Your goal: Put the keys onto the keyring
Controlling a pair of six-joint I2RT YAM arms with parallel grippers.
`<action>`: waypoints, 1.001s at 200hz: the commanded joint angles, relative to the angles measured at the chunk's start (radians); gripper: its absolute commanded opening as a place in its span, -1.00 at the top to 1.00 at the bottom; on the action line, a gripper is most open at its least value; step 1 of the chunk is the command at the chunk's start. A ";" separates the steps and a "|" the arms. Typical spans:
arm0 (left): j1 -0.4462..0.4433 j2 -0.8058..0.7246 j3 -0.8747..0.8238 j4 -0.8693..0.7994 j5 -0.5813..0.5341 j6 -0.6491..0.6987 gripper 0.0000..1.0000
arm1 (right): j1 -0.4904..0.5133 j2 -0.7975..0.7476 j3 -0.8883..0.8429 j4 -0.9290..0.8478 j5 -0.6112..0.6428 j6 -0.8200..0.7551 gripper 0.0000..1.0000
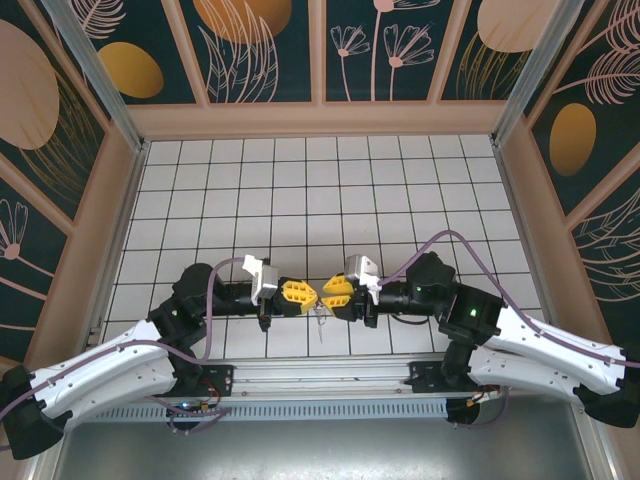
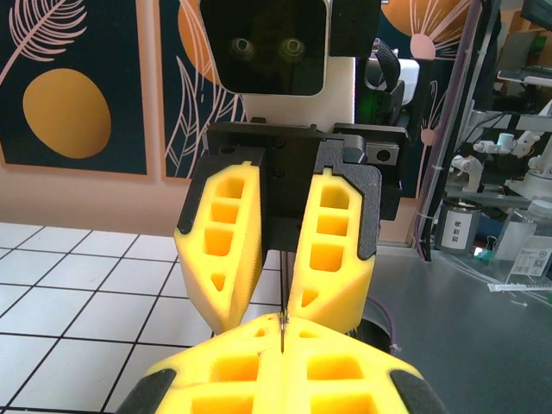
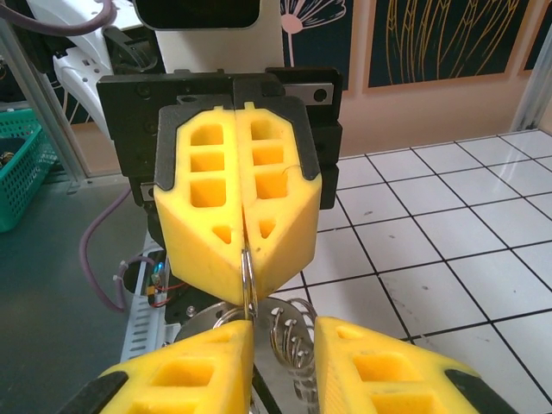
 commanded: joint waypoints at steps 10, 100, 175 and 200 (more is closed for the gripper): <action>-0.003 -0.004 0.006 0.039 0.028 0.011 1.00 | 0.006 0.003 -0.015 0.079 -0.036 0.011 0.50; -0.002 -0.001 0.006 0.040 0.034 0.007 1.00 | 0.006 0.016 -0.024 0.104 -0.051 0.014 0.60; -0.003 0.007 0.031 -0.041 0.009 0.027 1.00 | 0.006 0.000 -0.020 0.092 -0.054 -0.012 1.00; -0.002 0.008 0.106 -0.264 -0.049 0.091 0.73 | 0.003 -0.004 0.027 0.004 -0.015 -0.024 1.00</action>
